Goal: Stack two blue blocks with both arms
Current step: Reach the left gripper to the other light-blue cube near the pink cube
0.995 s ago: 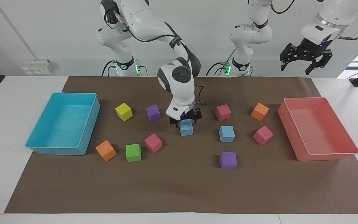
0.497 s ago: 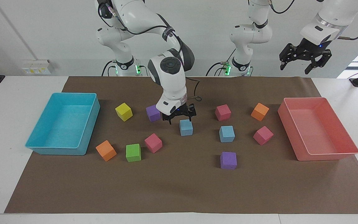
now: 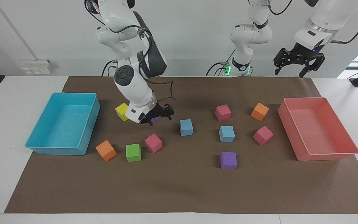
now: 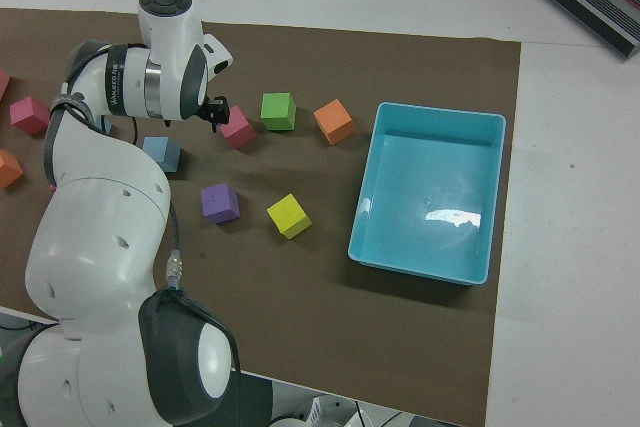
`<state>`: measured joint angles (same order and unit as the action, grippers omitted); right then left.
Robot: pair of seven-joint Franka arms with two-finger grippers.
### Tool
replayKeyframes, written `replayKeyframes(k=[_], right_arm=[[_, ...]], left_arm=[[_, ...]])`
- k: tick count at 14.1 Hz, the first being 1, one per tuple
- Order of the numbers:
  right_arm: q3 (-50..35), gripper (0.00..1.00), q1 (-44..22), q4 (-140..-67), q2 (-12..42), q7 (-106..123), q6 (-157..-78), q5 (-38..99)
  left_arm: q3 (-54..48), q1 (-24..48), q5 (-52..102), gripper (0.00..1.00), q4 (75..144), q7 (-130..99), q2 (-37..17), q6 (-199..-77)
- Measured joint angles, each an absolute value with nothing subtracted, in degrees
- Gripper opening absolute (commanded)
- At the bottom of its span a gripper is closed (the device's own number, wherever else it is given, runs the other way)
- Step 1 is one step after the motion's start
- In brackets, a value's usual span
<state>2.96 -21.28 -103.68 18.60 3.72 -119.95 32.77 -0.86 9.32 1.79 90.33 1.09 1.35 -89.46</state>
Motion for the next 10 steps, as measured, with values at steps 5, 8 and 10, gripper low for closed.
replayKeyframes(k=[5,8,10], right_arm=[[3.04,0.55,-21.10,-109.53,19.13,11.96,-123.82,43.45],[3.07,0.00,-20.80,-110.23,19.38,13.25,-123.91,45.63],[3.07,0.00,-20.72,-110.90,19.38,13.25,-124.02,48.44]], left_arm=[[-0.87,11.77,1.79,1.00,97.23,-0.98,0.60,-98.36],[-0.89,12.35,1.79,1.00,101.04,-2.52,0.00,-103.37],[-0.91,13.39,1.79,1.00,102.60,-4.34,-1.38,-106.69]])
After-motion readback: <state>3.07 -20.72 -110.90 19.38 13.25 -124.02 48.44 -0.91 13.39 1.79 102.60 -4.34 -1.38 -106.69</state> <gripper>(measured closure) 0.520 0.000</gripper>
